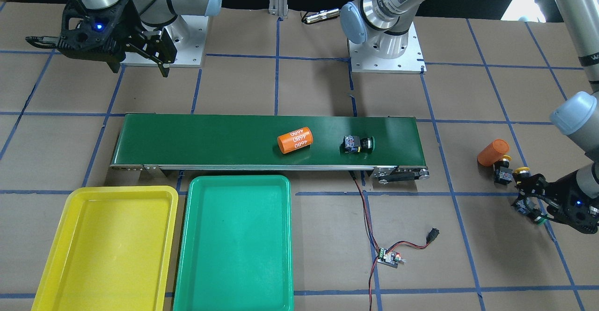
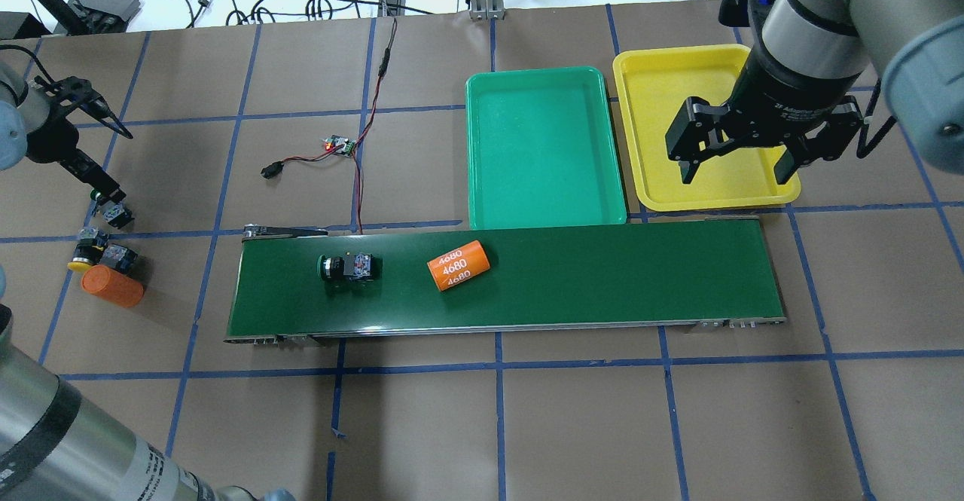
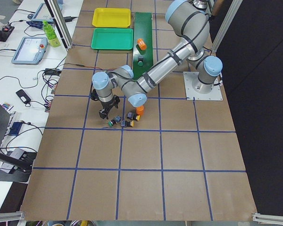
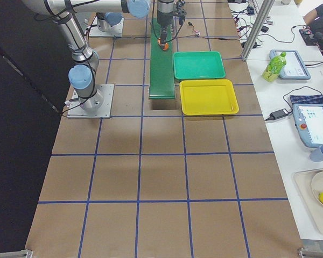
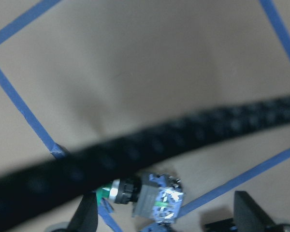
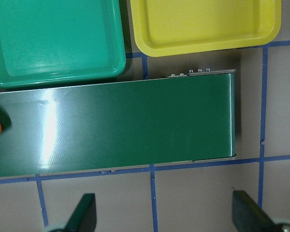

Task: Sort buttons by color to trays
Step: 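Grasp another green-capped button switch with the left gripper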

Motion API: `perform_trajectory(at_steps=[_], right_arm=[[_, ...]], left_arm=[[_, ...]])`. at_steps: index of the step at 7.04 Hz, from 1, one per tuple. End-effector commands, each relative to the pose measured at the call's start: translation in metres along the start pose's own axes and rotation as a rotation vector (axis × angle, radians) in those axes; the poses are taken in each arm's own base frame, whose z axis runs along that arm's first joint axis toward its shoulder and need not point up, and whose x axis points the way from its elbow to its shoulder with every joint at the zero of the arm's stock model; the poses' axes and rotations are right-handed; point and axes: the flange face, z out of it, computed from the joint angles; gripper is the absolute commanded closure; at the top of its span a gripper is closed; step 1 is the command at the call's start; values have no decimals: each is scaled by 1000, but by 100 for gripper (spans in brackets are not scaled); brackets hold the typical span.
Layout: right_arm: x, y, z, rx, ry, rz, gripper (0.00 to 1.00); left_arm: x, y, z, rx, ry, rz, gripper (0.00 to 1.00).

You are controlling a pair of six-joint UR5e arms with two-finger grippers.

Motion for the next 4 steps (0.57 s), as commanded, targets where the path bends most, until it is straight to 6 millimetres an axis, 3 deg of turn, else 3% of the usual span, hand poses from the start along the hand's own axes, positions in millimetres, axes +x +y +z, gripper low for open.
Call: perform_trajectory(at_steps=[1,4], right_arm=[[-1,0,1,-1,-2,-1,0],[0,0,2,-4,4,1,0]], left_arm=[[-8,4,15,2,-21,55,0],[-4,8,31,-4,8,54,0]])
